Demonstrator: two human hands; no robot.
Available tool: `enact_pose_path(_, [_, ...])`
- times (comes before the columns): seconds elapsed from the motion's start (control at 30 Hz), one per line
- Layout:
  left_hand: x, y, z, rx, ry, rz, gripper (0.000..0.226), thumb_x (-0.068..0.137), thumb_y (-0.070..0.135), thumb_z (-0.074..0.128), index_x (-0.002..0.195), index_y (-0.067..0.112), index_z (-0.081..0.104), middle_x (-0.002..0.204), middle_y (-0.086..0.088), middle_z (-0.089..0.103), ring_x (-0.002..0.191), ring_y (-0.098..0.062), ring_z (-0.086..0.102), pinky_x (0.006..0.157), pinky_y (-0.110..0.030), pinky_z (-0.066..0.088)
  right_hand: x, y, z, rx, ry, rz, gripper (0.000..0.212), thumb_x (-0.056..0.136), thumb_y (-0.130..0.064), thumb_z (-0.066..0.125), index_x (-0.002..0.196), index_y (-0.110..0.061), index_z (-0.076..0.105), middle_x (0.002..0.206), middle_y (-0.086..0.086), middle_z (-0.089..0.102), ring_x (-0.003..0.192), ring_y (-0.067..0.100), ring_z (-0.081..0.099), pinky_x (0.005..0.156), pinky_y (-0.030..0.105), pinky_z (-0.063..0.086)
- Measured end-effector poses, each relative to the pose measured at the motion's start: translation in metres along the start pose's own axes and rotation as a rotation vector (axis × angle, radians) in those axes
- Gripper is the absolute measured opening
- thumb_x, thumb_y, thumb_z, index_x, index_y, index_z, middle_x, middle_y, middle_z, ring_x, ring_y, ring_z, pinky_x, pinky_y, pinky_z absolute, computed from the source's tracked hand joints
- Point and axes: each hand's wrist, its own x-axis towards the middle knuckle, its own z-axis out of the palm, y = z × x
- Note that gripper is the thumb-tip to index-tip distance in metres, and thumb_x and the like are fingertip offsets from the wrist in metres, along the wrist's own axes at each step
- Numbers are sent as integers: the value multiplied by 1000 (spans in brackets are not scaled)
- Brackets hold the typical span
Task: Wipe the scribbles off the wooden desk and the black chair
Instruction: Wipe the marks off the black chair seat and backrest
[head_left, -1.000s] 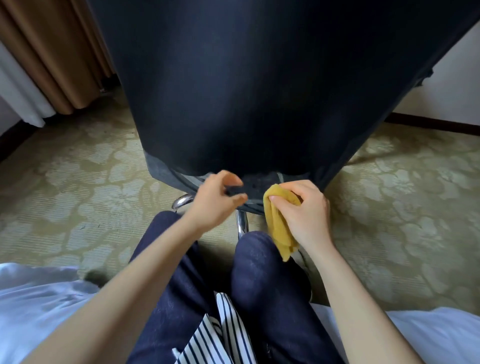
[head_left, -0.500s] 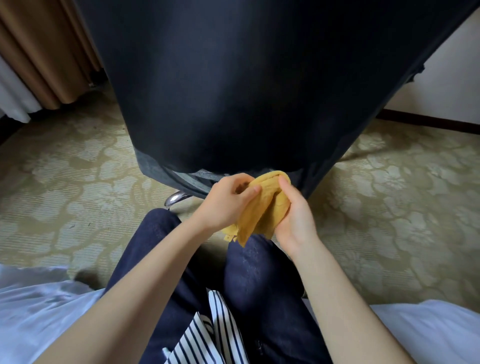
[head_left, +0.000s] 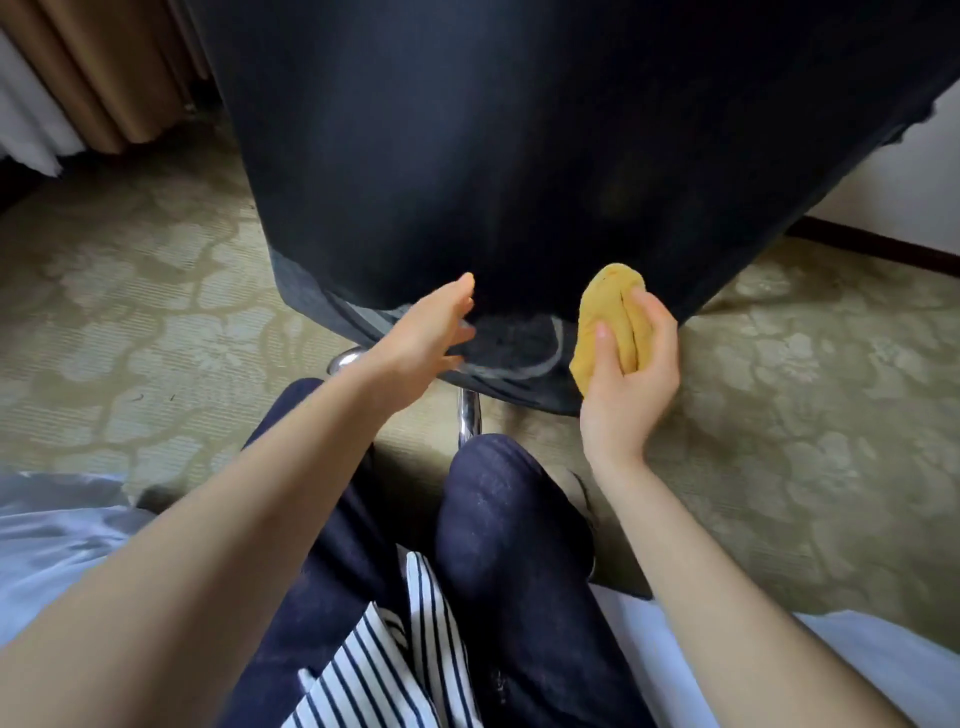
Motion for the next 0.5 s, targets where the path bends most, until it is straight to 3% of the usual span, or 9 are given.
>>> enact_pose_path(0.13, [29, 30, -20, -181, 233, 108, 60, 97, 56, 26, 149, 26, 22, 156, 8, 22, 142, -13, 22, 118, -41, 16, 61, 18, 7, -441, -20, -932, 34, 86, 4, 59, 110, -19, 67, 105, 1, 68, 95, 18, 50, 83, 35, 34])
enact_pose_path(0.23, [39, 44, -21, -167, 285, 165, 64, 97, 57, 24, 149, 19, 22, 154, 1, 27, 142, -19, 24, 115, -38, 16, 101, 11, 30, -537, -62, -1380, 32, 93, 2, 54, 106, -21, 72, 98, -1, 71, 89, 19, 51, 76, 37, 34])
enact_pose_path(0.37, [44, 30, -17, -55, 332, 301, 65, 102, 43, 24, 149, 22, -17, 160, 5, -5, 144, -6, 4, 106, -21, 6, 106, 15, 70, -559, -222, -1640, 22, 88, -6, 66, 101, -22, 74, 97, -4, 72, 86, 16, 55, 76, 33, 36])
enact_pose_path(0.5, [55, 21, -25, 47, 252, 333, 63, 103, 41, 19, 145, 23, -25, 156, 4, -24, 141, -1, -6, 101, -13, 1, 89, 44, 98, -633, -486, -1702, 24, 89, -4, 63, 107, -15, 71, 98, 0, 70, 87, 17, 59, 76, 31, 37])
